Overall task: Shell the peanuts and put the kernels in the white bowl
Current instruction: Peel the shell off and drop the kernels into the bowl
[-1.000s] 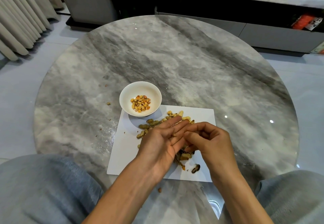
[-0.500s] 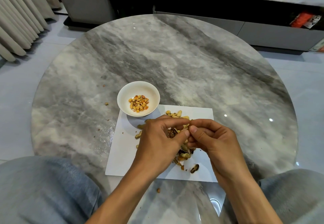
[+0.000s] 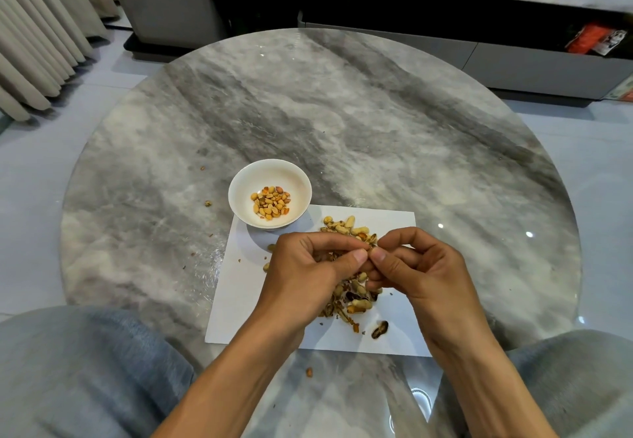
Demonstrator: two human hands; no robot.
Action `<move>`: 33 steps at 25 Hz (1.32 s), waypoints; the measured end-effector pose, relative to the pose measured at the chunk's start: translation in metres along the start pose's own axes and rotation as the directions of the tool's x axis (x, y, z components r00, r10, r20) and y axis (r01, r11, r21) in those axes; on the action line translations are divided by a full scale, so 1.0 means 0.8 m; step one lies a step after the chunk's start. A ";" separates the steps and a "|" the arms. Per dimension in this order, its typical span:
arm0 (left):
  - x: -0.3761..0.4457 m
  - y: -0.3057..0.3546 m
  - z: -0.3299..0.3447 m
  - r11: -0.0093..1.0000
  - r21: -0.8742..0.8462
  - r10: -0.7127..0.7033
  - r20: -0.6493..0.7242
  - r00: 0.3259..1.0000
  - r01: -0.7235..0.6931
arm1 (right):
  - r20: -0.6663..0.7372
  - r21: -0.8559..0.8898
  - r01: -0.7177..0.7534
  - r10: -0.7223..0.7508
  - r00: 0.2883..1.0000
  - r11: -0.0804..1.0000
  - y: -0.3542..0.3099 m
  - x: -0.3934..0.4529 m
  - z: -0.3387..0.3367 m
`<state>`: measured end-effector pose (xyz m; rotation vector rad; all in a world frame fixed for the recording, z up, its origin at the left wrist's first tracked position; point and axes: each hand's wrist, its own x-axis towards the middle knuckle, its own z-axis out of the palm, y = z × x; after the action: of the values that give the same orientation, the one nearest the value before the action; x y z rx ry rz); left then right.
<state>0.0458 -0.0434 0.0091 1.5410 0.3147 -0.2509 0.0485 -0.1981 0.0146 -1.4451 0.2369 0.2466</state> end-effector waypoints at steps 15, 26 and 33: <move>0.000 -0.004 -0.002 0.935 0.289 0.229 -0.053 0.972 -0.205 | -0.025 0.196 -0.175 0.184 0.983 0.965 0.011 0.002 0.011; 0.004 -0.011 0.000 0.873 0.234 0.416 0.102 0.904 -0.428 | -0.069 0.254 -0.194 0.218 0.974 0.948 0.013 -0.003 0.019; 0.006 -0.018 -0.001 0.655 0.447 0.638 0.103 0.763 -0.609 | -0.094 0.002 -0.060 0.060 0.994 0.998 0.016 -0.007 0.018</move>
<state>0.0453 -0.0429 -0.0064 2.0353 -0.2725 0.3040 0.0395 -0.1826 0.0055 -1.4539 0.3575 0.2274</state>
